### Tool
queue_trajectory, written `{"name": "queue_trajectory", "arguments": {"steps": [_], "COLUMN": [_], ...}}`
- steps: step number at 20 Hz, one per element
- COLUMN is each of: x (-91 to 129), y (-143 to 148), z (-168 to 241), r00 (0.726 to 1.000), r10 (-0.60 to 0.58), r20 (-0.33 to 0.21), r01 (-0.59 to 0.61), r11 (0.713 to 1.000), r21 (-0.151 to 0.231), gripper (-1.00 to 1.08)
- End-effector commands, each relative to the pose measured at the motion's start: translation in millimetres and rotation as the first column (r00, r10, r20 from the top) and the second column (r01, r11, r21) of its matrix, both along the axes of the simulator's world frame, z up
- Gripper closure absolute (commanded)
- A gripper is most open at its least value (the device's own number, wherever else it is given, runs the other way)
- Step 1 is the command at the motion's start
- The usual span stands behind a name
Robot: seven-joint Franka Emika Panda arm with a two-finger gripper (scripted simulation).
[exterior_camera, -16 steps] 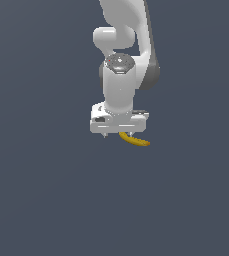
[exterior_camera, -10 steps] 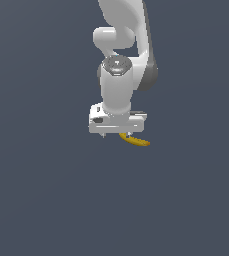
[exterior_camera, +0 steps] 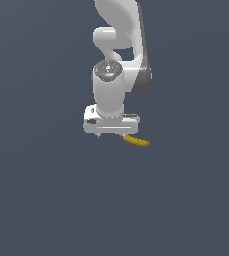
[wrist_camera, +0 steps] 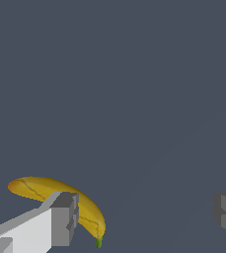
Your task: Pick up the object and move it to a goal position.
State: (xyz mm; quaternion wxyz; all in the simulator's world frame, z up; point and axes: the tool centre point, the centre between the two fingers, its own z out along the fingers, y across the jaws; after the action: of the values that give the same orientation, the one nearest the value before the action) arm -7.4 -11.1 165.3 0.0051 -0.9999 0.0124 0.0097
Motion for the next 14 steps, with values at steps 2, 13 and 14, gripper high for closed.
{"name": "queue_trajectory", "arguments": {"steps": [2,13,14], "x": [-1.7,-18.9,-21.5], "y": [3.0,28.6,32.3], "z": [-3.0,-29.9,-33.5], "r00": [1.0,0.968,0.959], "r10": [0.024,0.252,0.283], "r20": [0.0,0.003,0.003], "r01": [-0.024,-0.252,-0.283], "r11": [1.0,0.968,0.959], "r21": [-0.001,-0.01,-0.01], "gripper": [-0.92,-0.92,-0.92]}}
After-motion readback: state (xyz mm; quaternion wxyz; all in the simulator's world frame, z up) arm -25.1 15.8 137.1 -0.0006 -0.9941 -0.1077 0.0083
